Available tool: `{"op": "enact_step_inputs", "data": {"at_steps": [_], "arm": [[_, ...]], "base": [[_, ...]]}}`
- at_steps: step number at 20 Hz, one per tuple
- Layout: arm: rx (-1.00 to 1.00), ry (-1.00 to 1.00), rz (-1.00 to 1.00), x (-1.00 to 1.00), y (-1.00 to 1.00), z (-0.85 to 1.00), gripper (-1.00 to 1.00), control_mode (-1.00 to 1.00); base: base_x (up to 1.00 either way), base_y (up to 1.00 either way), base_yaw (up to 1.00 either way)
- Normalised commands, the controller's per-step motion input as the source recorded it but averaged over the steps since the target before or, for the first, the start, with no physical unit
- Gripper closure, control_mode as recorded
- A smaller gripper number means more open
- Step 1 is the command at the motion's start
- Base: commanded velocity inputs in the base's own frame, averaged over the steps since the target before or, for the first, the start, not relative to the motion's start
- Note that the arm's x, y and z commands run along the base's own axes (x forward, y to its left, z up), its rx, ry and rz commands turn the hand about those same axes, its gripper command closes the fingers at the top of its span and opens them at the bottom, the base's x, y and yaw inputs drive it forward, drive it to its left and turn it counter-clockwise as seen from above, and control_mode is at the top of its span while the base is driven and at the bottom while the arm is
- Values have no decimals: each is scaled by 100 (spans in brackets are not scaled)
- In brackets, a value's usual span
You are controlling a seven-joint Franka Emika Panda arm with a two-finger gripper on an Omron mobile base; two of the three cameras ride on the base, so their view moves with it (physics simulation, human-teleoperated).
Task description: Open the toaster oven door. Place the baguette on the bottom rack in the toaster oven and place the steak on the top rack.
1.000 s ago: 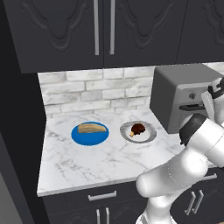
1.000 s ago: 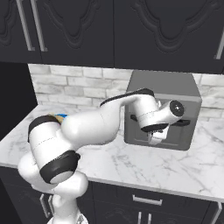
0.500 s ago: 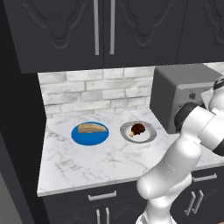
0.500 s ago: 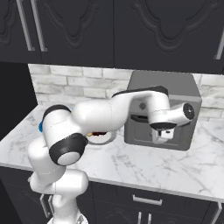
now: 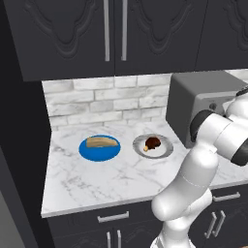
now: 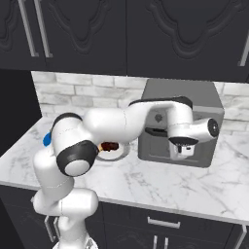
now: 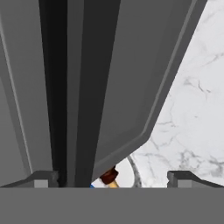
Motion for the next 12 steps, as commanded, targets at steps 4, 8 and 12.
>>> {"op": "enact_step_inputs", "data": {"at_steps": [4, 8, 12], "arm": [[2, 15, 0, 10, 17, -94, -100, -100], [7, 6, -9, 9, 30, -94, -100, -100], [16, 0, -24, 10, 38, -94, -100, -100]], "base": [[0, 0, 0], [0, 0, 0], [0, 0, 0]]}}
